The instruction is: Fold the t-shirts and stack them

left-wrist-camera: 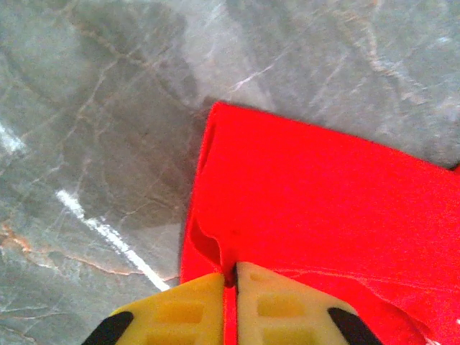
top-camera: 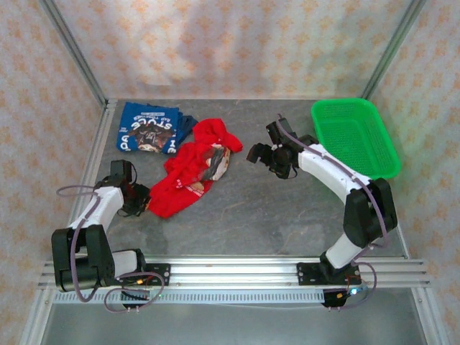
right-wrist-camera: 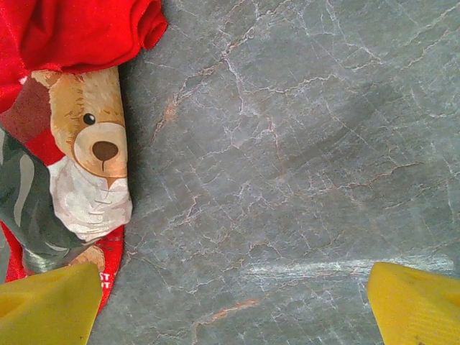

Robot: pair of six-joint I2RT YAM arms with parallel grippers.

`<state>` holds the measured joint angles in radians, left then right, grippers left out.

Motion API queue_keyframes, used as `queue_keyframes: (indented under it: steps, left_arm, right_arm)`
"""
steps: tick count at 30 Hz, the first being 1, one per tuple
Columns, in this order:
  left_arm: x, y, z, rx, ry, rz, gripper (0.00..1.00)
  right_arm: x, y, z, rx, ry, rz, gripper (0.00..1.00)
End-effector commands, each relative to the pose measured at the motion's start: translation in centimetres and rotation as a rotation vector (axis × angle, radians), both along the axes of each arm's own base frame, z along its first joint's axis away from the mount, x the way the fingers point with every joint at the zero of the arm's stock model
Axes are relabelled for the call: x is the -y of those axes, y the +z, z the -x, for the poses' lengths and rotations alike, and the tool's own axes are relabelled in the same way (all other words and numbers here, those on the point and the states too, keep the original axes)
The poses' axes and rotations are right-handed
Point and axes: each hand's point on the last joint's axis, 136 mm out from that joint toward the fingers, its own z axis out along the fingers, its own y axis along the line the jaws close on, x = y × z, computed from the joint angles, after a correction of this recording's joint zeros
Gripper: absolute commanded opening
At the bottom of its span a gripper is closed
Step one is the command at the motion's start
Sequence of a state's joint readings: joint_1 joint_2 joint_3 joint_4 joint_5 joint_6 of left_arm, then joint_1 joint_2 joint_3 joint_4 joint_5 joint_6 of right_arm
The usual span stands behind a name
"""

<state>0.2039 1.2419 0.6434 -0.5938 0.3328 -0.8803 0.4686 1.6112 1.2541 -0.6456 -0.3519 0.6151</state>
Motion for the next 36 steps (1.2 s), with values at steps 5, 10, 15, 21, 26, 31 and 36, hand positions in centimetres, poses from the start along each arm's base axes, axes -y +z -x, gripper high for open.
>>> queue_keyframes:
  steps: [5, 10, 15, 21, 26, 31, 36]
  left_arm:
    - [-0.8, 1.4, -0.3, 0.018, -0.015, -0.043, 0.00]
    - [-0.9, 3.8, -1.2, 0.086, -0.039, -0.059, 0.00]
    - [-0.6, 6.1, -1.7, 0.143, -0.072, -0.058, 0.00]
    - [0.5, 8.2, -2.4, 0.217, -0.087, -0.005, 0.00]
    - [1.3, 10.0, -3.6, 0.281, -0.091, 0.044, 0.00]
    - [1.1, 11.3, -4.4, 0.314, -0.108, 0.030, 0.00]
    - [1.1, 11.4, -4.6, 0.322, -0.111, 0.027, 0.00]
  right_arm:
    - [-0.7, -1.1, -0.6, -0.009, 0.031, 0.008, 0.95]
    - [-2.5, -1.8, -2.6, -0.019, 0.064, -0.019, 0.95]
    - [-4.7, -2.8, -5.5, -0.038, 0.077, -0.044, 0.92]
    - [-6.6, -3.7, -9.6, -0.018, -0.024, -0.129, 0.89]
    - [-9.0, -4.9, -11.9, -0.064, -0.180, -0.311, 0.78]
    - [-9.9, -5.3, -13.4, -0.078, -0.348, -0.473, 0.70]
    - [-10.4, -5.3, -14.3, -0.084, -0.416, -0.542, 0.66]
